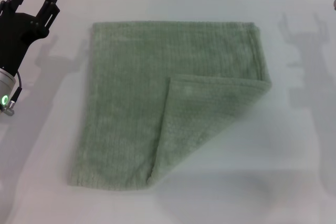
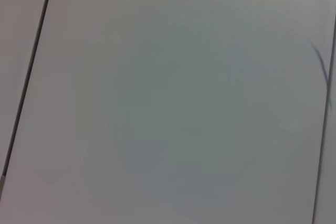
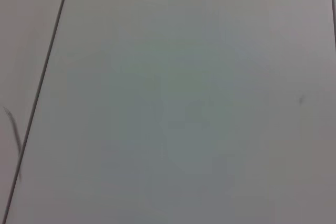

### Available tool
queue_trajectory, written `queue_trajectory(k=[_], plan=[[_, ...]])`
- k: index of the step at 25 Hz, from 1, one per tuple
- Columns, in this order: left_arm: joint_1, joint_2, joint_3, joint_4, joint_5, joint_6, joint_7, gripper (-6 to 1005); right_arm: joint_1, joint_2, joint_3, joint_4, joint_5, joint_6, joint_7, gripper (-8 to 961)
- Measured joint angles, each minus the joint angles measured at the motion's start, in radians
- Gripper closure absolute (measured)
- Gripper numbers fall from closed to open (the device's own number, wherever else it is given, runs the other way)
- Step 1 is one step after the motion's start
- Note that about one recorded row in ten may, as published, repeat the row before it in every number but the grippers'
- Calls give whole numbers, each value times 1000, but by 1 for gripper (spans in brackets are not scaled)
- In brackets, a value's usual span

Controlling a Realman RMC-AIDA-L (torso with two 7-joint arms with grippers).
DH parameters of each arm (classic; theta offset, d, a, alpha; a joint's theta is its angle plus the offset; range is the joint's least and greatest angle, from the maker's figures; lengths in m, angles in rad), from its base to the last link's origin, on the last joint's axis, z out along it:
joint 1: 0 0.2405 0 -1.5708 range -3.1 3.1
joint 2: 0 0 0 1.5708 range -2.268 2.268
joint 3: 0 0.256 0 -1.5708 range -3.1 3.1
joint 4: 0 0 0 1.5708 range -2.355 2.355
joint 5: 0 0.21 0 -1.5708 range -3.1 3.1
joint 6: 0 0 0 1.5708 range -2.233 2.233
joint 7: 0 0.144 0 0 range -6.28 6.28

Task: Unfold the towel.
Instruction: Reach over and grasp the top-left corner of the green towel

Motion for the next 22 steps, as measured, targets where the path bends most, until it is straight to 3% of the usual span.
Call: queue_trajectory(k=[16, 22], plan=[[-8, 0, 7, 2, 0, -2, 1, 217, 2, 0, 1, -3, 2, 0, 12, 161], [-13, -1, 22, 2, 0, -9, 12, 396, 2, 0, 2, -3, 2, 0, 12, 161]])
